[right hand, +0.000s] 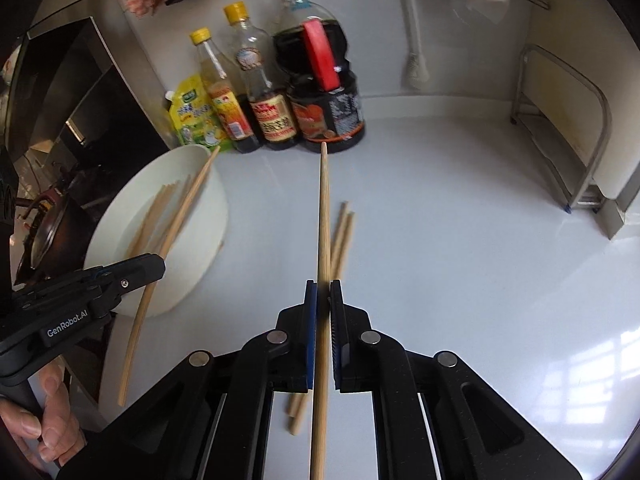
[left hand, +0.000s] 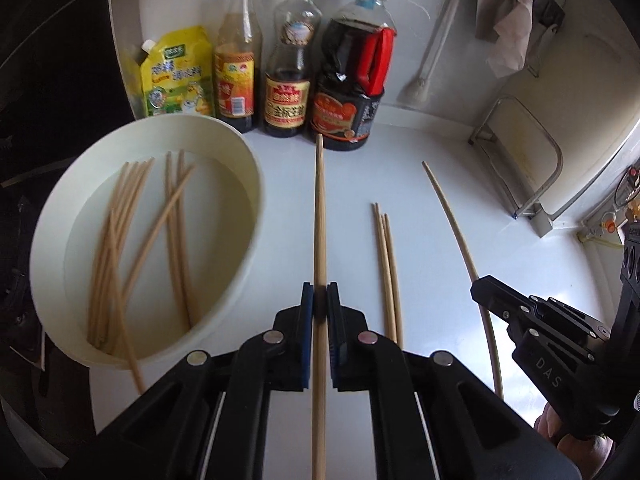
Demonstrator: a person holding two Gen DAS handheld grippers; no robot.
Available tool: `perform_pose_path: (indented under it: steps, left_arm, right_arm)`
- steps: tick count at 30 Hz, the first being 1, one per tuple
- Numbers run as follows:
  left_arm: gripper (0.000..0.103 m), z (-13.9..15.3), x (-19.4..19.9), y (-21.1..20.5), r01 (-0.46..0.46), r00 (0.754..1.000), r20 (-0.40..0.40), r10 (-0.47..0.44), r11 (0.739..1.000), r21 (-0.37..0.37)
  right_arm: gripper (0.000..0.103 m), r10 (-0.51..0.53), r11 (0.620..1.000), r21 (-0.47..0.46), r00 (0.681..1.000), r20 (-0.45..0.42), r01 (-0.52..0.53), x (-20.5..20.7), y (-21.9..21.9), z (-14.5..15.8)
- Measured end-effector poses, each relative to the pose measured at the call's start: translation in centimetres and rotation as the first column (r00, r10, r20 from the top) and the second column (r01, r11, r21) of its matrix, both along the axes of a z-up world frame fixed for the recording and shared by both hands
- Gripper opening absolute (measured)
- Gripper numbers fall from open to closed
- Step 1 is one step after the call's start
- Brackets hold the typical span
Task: Organize utensils
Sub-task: 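Carry the left tool's chopstick into the basin and open it while the right tool releases its chopstick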
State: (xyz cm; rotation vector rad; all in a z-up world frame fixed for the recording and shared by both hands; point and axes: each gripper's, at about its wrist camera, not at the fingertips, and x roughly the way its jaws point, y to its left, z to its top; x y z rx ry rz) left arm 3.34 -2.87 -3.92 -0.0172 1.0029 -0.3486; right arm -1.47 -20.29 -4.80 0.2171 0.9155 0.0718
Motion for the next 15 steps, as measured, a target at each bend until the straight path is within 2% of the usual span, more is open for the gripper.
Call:
perform_pose_path:
  steps: [6,15]
  left_arm:
    - [0.007,1.4,2.1,6.9,-0.118,0.993,0.025,0.118,0.993,0.021]
    - [0.007,-0.7,5.5,15.5,-0.245,0.969,-0.004,0.246,0.967,0.068]
  right_arm:
    - [0.006,0.150,0.988,0.042,0.988,0.049,-0.152,3.4,7.5,1.9]
    - [0.006,0.279,0.955,0.101,0.960,0.023,-0.280,8.8,16.9,0.2]
